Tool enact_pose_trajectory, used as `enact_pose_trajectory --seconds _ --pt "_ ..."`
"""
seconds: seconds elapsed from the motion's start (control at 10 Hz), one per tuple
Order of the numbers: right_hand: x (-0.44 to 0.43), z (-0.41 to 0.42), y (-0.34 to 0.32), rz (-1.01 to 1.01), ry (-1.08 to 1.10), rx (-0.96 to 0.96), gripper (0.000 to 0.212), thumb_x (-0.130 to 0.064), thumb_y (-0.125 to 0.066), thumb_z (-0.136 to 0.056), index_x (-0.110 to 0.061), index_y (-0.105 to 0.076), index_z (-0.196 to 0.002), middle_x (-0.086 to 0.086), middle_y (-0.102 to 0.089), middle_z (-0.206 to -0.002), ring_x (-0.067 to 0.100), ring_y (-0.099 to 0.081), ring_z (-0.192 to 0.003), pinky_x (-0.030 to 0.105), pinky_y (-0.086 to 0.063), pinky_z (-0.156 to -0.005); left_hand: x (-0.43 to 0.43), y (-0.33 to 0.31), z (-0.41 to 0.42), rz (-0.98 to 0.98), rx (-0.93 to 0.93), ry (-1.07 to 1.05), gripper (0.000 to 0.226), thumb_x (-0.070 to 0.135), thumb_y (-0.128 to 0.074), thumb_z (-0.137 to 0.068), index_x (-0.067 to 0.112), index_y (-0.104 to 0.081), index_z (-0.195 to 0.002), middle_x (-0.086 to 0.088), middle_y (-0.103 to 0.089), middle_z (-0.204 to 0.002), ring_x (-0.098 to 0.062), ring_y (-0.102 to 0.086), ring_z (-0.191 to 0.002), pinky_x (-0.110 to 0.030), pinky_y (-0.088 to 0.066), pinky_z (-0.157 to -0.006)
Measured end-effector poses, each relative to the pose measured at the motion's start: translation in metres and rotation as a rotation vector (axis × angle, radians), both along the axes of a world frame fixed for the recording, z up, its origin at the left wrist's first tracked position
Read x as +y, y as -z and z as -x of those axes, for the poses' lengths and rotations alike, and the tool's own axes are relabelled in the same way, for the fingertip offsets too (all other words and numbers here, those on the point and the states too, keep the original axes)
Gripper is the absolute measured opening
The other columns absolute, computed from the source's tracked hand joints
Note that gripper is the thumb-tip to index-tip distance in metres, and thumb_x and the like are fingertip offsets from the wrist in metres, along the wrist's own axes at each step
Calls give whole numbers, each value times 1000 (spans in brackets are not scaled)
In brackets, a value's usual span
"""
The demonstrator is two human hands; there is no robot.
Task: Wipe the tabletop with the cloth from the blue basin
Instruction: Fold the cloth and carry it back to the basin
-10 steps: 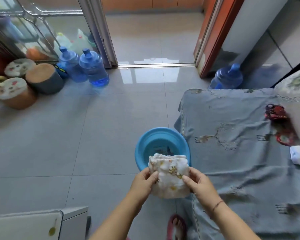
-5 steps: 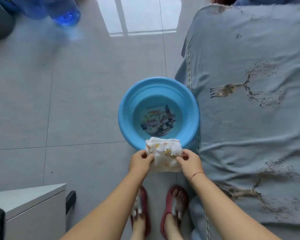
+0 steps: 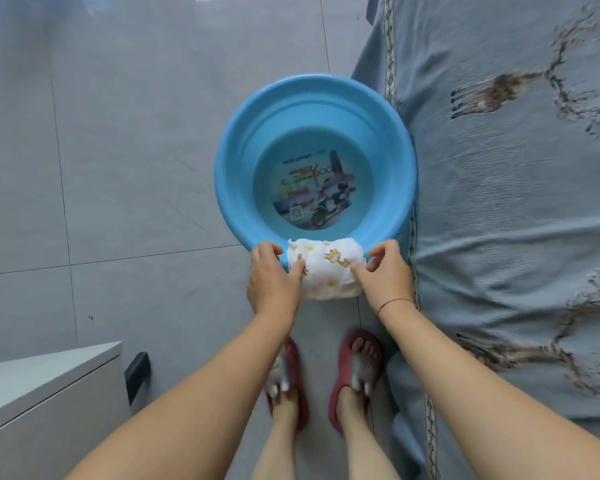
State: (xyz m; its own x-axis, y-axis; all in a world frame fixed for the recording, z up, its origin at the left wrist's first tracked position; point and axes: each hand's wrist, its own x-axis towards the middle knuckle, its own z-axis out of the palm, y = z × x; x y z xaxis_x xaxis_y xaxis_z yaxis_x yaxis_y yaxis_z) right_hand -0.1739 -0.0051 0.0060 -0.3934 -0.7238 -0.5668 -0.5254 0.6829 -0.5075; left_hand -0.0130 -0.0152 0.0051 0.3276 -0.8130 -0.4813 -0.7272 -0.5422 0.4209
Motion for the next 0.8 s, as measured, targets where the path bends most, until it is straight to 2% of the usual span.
enact_pose_trajectory --seconds 0.1,0.2,0.3,0.4,0.5,0.6,0.7,0.8 --pt "5 6 -1 106 -326 243 53 -27 -73 -73 -19 -51 -121 7 -48 -119 28 -46 -112 39 -30 -97 -1 5 -3 180 -152 382 57 43 -72 -77 18 -51 -123 -4 -49 -130 -25 -44 -121 -35 -28 -99" --pt "7 10 1 146 -711 325 82 -32 -77 -70 -27 -39 -141 5 -33 -149 27 -27 -138 46 -8 -114 -7 15 -8 99 -170 848 81 52 -66 -78 21 -32 -145 2 -30 -153 -19 -23 -143 -36 -9 -114" --pt "5 11 11 81 -960 356 83 -33 -72 -76 -32 -27 -146 -8 -21 -156 16 -11 -146 46 8 -114 -11 29 -15 34 -196 1031 79 48 -64 -82 24 -25 -148 6 -25 -156 -16 -17 -145 -36 0 -115" --pt "3 11 20 102 -961 358 65 -21 -66 -80 -29 -41 -139 -10 -37 -149 14 -23 -143 46 5 -115 -13 35 -17 70 -137 1040 65 34 -65 -84 21 -38 -141 3 -41 -147 -20 -34 -137 -34 -17 -110" --pt "5 7 28 239 -835 355 49 -2 -67 -73 -20 -62 -118 -2 -60 -128 22 -48 -128 51 -11 -114 -8 36 -16 180 -89 992 47 22 -72 -78 14 -59 -123 -2 -61 -124 -24 -55 -118 -38 -38 -98" --pt "6 2 32 305 -803 393 45 3 -68 -69 -17 -67 -109 -1 -66 -117 25 -56 -120 52 -16 -112 -4 37 -15 284 -101 945 39 15 -78 -71 12 -66 -108 -4 -68 -107 -25 -64 -102 -37 -48 -87" --pt "2 0 31 212 -829 355 47 -2 -60 -78 -19 -59 -122 -1 -56 -133 22 -42 -133 46 0 -116 -6 37 -11 227 -150 976 46 23 -75 -77 14 -59 -120 -1 -62 -119 -23 -57 -115 -38 -41 -98" --pt "0 -1 24 34 -906 401 67 -14 -55 -84 -24 -28 -144 1 -17 -158 19 -8 -146 43 13 -114 -3 33 -13 23 -204 951 72 44 -57 -89 18 -24 -148 2 -30 -153 -20 -20 -144 -38 -7 -116"
